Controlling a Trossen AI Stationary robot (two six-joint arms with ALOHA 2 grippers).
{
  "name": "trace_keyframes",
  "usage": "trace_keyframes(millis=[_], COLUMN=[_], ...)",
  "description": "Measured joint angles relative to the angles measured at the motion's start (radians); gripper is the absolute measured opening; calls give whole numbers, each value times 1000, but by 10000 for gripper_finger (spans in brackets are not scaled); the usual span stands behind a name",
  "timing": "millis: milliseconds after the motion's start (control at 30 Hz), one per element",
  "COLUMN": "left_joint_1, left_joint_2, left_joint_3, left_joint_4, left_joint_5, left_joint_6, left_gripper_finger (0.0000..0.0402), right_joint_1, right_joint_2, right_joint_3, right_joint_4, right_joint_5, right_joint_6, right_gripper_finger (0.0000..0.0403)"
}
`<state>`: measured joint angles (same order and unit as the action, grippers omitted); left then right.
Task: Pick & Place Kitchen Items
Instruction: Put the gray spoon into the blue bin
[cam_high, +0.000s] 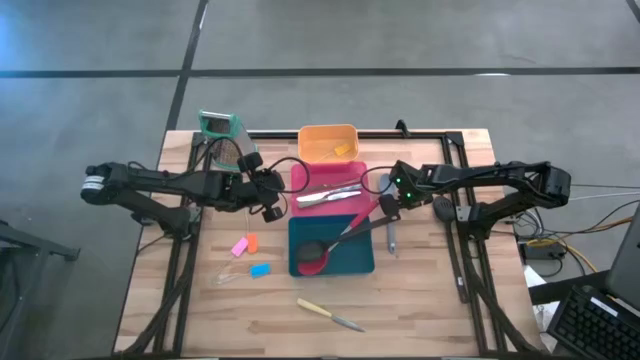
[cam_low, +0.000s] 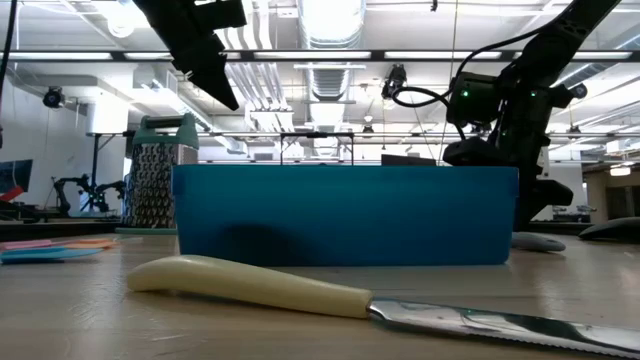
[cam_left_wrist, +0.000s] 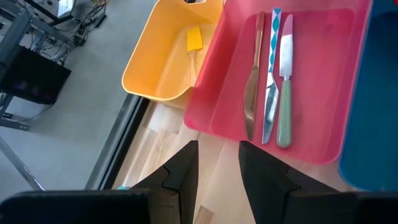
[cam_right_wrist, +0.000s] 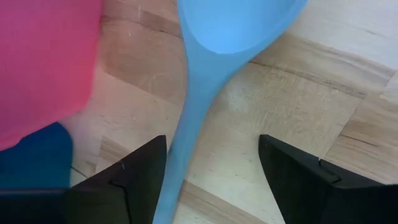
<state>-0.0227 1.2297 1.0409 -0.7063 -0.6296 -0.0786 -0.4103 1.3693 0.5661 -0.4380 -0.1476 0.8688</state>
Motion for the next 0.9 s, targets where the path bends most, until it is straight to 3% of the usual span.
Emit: trace_keyframes(millis=[333, 900], left_joint_1=[0, 1], left_joint_2=[0, 0], left_joint_3=[0, 0], left_joint_4=[1, 4], left_joint_5=[0, 0], left_joint_6=[0, 0], left_gripper_finger=[119, 119], right_joint_1=[0, -3], right_joint_2=[0, 0], right_joint_3=[-1, 0], right_joint_4=[1, -79], right_joint_5=[20, 179], right_joint_6=[-32, -39], right_gripper_finger=[224, 214])
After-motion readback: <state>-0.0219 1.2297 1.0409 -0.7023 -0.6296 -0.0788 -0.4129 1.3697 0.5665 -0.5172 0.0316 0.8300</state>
